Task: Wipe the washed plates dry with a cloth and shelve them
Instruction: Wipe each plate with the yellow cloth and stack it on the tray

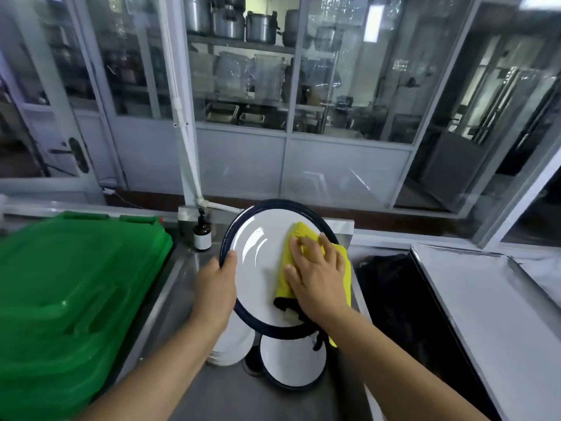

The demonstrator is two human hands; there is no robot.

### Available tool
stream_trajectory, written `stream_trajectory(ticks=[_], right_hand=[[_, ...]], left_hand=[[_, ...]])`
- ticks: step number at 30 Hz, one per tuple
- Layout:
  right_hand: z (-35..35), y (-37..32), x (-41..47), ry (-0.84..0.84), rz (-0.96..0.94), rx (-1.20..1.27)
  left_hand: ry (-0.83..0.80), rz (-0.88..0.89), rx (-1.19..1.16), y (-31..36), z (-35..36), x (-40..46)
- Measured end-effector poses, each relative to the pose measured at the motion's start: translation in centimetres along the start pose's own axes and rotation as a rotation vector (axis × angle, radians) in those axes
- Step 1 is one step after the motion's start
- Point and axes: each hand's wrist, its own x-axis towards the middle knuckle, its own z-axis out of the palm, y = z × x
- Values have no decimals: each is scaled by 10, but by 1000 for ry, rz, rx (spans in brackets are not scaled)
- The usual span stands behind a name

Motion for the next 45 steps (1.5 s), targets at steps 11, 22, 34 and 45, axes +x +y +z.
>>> stream_trajectory(ticks=[11,22,34,45], right_hand=[[20,-84,66,126,-431,228],[23,-33,88,174,-448,-1],[6,-83,102,192,-577,33],[-30,-50,144,326,-523,-60]], left_hand=[[-6,129,-73,34,-27,76],[-127,168,-79,41,-48,120],[-174,177,-67,49,-29,111],[-94,210,-140,65,-11,92]])
